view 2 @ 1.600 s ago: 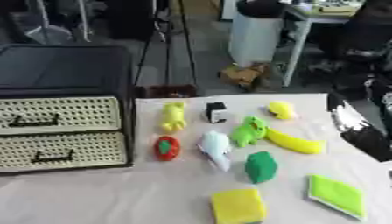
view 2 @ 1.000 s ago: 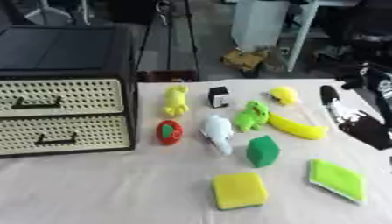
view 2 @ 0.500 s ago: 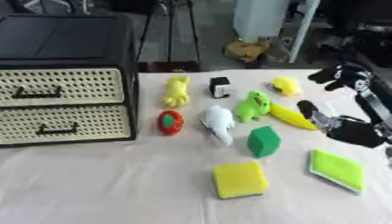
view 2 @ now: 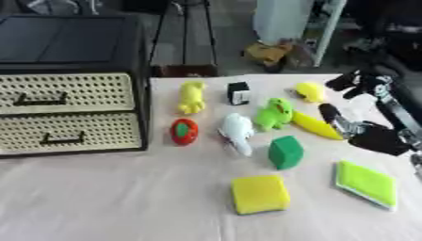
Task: Pick up objects from table and place into drawer.
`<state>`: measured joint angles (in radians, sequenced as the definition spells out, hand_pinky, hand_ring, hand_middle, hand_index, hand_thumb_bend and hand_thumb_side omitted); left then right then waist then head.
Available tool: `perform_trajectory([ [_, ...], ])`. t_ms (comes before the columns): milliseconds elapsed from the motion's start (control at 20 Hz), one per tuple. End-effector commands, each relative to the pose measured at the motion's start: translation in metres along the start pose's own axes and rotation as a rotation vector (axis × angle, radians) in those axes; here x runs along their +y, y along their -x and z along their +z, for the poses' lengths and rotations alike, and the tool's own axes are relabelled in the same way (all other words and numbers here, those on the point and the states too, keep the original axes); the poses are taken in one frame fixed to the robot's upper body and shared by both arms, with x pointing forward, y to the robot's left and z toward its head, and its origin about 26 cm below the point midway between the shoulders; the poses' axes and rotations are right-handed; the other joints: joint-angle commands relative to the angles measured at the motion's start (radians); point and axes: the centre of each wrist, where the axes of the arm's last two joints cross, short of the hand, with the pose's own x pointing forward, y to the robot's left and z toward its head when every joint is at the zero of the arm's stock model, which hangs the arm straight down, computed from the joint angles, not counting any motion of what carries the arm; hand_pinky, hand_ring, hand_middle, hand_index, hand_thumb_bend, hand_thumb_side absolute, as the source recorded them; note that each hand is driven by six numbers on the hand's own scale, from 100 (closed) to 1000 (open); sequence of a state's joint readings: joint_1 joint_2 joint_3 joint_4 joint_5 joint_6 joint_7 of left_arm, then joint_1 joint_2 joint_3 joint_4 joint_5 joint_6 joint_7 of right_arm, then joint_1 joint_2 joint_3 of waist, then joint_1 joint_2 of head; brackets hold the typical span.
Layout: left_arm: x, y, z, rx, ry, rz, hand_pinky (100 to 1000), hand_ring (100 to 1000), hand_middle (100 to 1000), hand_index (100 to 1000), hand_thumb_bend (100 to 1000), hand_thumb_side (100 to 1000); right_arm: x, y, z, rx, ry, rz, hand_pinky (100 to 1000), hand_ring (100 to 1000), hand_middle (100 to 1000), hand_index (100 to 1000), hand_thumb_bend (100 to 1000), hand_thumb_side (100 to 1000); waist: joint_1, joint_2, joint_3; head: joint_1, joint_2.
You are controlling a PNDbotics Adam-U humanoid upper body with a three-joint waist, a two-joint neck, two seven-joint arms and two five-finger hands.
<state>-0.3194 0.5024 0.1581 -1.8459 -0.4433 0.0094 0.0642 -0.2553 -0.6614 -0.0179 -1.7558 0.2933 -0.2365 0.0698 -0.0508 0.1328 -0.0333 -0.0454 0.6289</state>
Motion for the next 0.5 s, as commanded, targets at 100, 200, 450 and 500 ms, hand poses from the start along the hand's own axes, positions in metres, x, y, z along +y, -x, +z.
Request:
perform_trajectory([
  [100, 0.005, -0.002, -0.009, 0.041, 0.009, -0.217, 680, 592, 527, 582, 1000, 1000, -0.009, -0.003, -0.005, -0.019, 0.045, 0.005, 671, 755, 718, 776, 327, 660, 0.001, -0.011, -0.001, 0.0, -0.02],
  [200, 0.001, -0.006, -0.013, 0.055, -0.01, -0.313, 742, 624, 546, 502, 1000, 1000, -0.009, -0.002, -0.004, -0.017, 0.053, 0.002, 672, 757, 721, 777, 329, 661, 0.0, -0.012, -0.003, 0.002, -0.025],
  [450, -0.01, -0.022, -0.021, -0.01, -0.044, -0.429, 831, 720, 687, 391, 1000, 1000, -0.007, -0.002, -0.004, -0.015, 0.061, -0.004, 672, 757, 722, 778, 330, 662, -0.003, -0.014, -0.008, 0.004, -0.031],
  [500, -0.013, -0.025, -0.022, -0.024, -0.045, -0.434, 835, 723, 691, 385, 1000, 1000, -0.007, -0.002, -0.004, -0.015, 0.062, -0.005, 672, 757, 722, 778, 330, 662, -0.003, -0.014, -0.009, 0.004, -0.031],
])
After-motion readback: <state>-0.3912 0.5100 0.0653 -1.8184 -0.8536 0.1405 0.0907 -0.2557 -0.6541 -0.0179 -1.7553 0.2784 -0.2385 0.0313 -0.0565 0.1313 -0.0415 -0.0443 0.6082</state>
